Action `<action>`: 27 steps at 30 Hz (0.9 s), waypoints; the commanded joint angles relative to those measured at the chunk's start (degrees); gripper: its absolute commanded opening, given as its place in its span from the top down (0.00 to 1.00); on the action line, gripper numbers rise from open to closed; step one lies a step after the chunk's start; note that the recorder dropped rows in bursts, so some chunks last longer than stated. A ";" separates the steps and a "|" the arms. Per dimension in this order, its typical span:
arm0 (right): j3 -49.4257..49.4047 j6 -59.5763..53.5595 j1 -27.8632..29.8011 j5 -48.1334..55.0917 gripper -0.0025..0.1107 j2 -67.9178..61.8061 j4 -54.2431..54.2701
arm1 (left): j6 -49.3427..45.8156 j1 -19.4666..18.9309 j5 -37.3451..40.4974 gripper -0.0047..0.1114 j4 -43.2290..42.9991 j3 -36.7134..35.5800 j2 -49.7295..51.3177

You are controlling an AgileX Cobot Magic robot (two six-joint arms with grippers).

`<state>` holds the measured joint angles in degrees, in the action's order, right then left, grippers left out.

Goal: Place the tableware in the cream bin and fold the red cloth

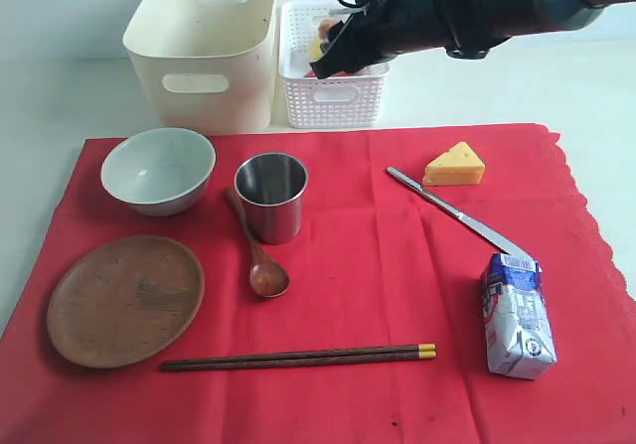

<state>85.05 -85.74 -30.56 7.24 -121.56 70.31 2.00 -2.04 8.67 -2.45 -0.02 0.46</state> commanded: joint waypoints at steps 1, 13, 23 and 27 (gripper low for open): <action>4.12 -0.18 -0.04 -1.73 0.98 -4.00 0.01 | -0.02 -0.17 -0.22 0.96 0.31 0.02 -0.16; 7.78 -0.18 -0.04 -1.60 0.98 -8.50 0.15 | -0.02 -0.17 -0.22 0.96 0.31 0.02 -0.16; 7.81 1.60 -0.04 -5.63 0.90 -8.50 9.75 | -0.02 -0.17 -0.22 0.96 0.31 0.02 -0.16; 7.81 1.60 -0.04 -5.63 0.78 -8.50 11.09 | -0.02 -0.17 -0.22 0.96 0.31 0.02 -0.16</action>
<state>92.17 -84.51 -30.56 2.02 -130.11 80.07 2.00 -2.04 8.67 -2.45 -0.02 0.46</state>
